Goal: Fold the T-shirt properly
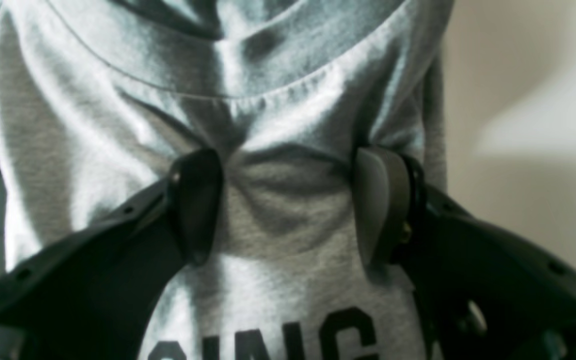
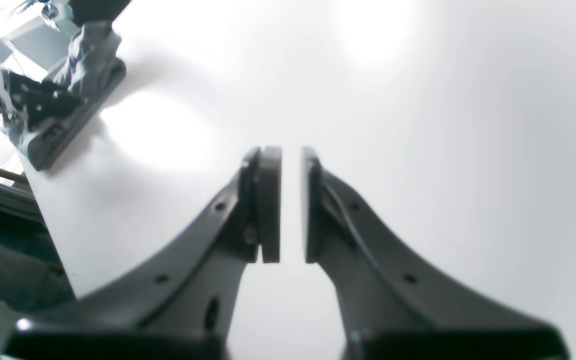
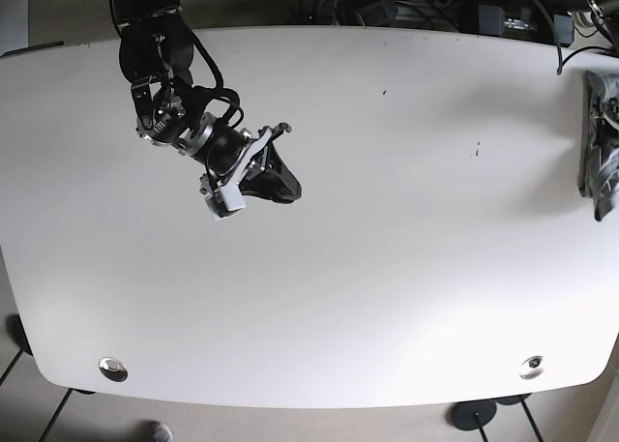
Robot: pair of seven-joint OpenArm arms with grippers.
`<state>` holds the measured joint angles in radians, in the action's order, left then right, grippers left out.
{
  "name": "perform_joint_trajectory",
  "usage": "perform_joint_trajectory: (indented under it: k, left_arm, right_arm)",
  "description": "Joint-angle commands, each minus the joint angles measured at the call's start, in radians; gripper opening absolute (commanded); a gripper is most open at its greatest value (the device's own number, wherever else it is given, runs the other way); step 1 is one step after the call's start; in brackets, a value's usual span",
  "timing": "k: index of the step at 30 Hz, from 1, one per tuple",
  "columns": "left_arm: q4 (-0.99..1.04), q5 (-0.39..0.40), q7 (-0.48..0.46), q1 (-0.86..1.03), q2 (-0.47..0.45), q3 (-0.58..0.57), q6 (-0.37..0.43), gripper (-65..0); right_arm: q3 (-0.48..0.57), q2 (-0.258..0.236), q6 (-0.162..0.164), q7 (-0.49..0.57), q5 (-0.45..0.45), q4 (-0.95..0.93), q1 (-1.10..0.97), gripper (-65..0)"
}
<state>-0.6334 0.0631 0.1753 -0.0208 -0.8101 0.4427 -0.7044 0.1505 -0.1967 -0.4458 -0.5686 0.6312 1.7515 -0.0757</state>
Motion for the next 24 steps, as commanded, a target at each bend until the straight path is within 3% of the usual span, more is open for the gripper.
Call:
perform_joint_trajectory:
  k: [1, 3, 6, 8, 10, 14, 20, 24]
  left_arm:
    - [-0.041, -0.01, 0.007, -0.009, -0.039, 0.006, 0.006, -26.7]
    - [-0.131, -0.003, 0.008, 0.022, -0.039, 0.015, 0.006, -27.2]
    - [-0.311, 0.09, 0.076, 0.106, -0.035, 0.081, 0.006, -32.9]
    - [-0.475, 0.182, 0.183, 0.121, -0.015, 0.074, 0.006, -33.3]
    - [-0.624, 0.212, 0.231, 0.121, 0.059, 0.072, 0.006, -33.6]
    - [-0.877, 0.086, 0.234, 0.123, 0.285, 0.051, 0.006, -33.5]
    - [-1.1, -0.13, 0.227, 0.163, 0.599, -0.091, 0.006, -33.8]
    - [-1.222, -0.202, 0.229, 0.259, 0.757, -0.152, 0.006, -33.8]
  right_arm:
    - [-0.002, -0.004, -0.009, 0.023, 0.011, 0.026, 0.0, -59.3]
    - [-0.002, -0.004, -0.009, 0.023, 0.009, 0.029, -0.005, -59.3]
    - [-0.002, -0.025, -0.009, 0.026, -0.014, 0.031, -0.028, -59.3]
    - [-0.002, -0.024, -0.009, 0.031, -0.089, 0.031, -0.042, -59.3]
    - [-0.004, -0.02, -0.008, 0.052, -0.187, 0.044, -0.063, -59.3]
    - [-0.016, -0.022, -0.008, 0.181, -0.337, 0.046, -0.123, -59.3]
    - [-0.179, 0.026, -0.015, 0.299, -0.488, 0.044, -0.217, -59.3]
    - [-0.268, 0.019, -0.017, 0.335, -0.485, 0.072, -0.321, -59.3]
